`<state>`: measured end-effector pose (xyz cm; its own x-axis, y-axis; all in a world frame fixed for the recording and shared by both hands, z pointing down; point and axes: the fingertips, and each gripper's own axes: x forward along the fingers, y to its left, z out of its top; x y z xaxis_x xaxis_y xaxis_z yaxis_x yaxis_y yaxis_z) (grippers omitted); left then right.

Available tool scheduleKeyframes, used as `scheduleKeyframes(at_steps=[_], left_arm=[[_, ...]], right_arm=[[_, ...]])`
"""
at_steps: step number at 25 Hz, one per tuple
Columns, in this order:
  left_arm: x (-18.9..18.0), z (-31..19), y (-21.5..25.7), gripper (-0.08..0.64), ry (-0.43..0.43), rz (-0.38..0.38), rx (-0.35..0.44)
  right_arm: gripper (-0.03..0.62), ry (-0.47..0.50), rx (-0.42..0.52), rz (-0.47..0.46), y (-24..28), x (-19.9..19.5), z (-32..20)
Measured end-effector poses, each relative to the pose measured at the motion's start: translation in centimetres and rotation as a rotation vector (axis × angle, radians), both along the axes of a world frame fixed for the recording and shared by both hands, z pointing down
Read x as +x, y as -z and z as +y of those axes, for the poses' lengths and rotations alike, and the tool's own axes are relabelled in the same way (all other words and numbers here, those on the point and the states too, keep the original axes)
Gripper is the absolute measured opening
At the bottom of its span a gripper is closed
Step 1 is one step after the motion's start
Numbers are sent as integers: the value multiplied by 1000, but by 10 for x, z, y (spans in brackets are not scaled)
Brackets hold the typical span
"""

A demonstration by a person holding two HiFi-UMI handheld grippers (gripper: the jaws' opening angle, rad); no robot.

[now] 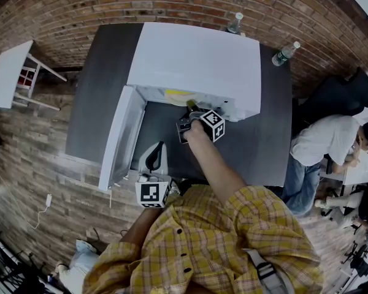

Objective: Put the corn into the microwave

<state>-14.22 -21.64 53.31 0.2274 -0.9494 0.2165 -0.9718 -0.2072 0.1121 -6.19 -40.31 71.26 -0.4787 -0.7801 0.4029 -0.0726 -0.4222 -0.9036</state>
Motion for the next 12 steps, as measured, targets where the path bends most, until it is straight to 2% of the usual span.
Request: scheduleKeyframes(at_steps=[4,12], left_arm=[[-3,-1,-1,-3,9,7,-7],[-9,2,-4,-3,22,16,-21]], right_arm=[[106,8,-16,1,-5,-2,0],[121,15,-32,-3,-9,-5,1]])
